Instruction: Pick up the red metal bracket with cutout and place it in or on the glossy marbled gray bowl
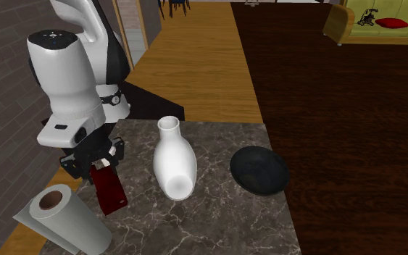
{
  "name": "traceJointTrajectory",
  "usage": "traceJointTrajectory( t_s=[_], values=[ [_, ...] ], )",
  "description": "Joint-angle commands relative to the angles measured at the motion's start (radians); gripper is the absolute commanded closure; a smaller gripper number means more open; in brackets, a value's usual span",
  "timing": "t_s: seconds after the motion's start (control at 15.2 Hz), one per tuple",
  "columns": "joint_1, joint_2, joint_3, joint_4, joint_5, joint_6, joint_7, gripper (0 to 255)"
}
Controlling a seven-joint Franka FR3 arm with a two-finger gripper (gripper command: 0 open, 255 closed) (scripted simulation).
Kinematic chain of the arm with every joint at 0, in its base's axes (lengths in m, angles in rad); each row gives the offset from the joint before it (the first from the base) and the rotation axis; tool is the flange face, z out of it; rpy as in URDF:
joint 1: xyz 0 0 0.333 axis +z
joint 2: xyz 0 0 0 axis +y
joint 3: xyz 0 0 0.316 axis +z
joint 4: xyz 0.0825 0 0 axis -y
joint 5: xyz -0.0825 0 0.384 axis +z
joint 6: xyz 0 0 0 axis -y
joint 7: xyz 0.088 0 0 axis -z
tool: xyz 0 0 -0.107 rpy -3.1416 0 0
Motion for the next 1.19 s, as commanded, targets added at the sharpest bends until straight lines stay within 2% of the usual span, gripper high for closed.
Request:
traceJointTrajectory(
  t_s=[0.0, 0.92, 1.12],
  values=[
    [0.002, -0.021, 0.002, 0.009, -0.002, -0.031, 0.002, 255],
    [0.006, -0.136, 0.013, 0.092, -0.006, -0.226, -0.008, 255],
    [0.039, -0.099, 0.054, 0.135, 0.006, -0.242, 0.057, 255]
  ],
)
